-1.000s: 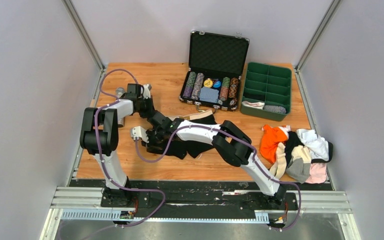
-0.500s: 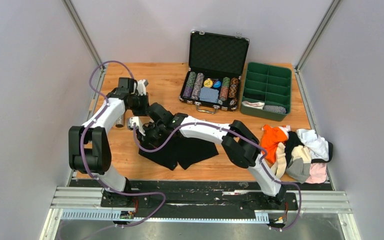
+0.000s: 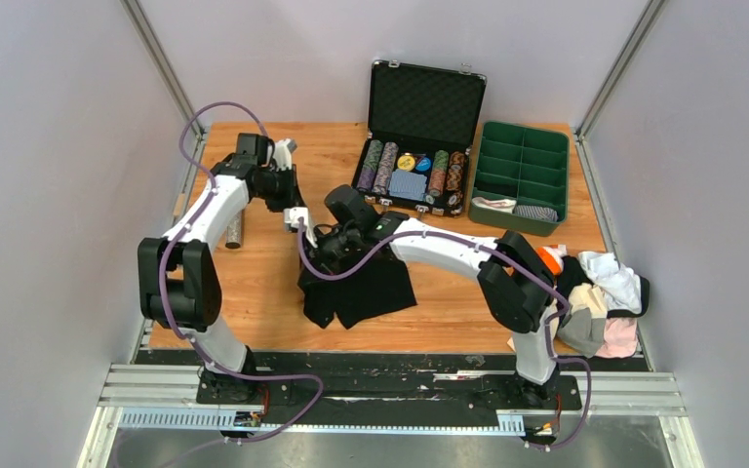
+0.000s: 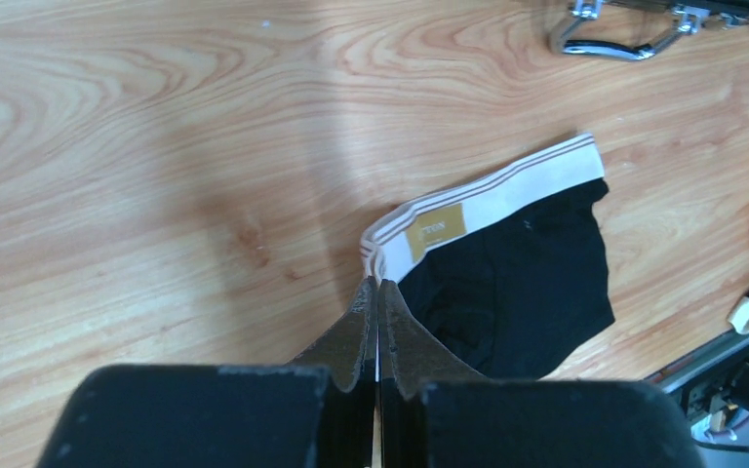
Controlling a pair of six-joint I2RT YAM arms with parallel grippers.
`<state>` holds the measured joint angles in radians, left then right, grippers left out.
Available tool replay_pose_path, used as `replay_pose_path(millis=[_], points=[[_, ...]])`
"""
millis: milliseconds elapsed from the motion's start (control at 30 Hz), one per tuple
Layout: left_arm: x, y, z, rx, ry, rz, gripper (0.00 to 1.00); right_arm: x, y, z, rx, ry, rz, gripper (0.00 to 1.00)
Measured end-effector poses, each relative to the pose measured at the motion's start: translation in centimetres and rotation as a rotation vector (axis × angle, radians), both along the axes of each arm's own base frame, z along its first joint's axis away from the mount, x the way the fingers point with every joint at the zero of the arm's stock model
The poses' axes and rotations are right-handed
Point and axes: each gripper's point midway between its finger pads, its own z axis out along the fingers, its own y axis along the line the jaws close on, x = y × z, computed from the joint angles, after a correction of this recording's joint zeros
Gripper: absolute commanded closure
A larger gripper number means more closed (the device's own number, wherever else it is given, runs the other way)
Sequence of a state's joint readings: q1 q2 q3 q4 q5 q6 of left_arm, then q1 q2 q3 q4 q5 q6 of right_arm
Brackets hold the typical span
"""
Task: Roll the underwear
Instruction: Fold the underwear at the center of the board.
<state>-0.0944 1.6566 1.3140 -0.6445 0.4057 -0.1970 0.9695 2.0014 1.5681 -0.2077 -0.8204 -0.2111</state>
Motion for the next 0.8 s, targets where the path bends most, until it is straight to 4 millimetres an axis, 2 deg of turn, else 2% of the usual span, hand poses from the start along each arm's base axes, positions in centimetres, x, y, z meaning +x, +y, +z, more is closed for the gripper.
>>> replay_pose_path(millis=[267,600,800], points=[[0.6,-5.5,0.3,-0.026,0.002,-0.113,1.00,1.8,-4.5,-0.8,-0.041,0.038,-0.094,1.00],[1.9,-11.5,-0.3,-0.033,0.000,-0.226,1.00,2.6,-8.2,0.1,-0.040,0.043,-0.166,1.00],[2.4,-14.2,0.1,-0.036,-0.023,-0.273,1.00,2.7,-11.0,-1.3,-0.074,0.073,-0.211,1.00]])
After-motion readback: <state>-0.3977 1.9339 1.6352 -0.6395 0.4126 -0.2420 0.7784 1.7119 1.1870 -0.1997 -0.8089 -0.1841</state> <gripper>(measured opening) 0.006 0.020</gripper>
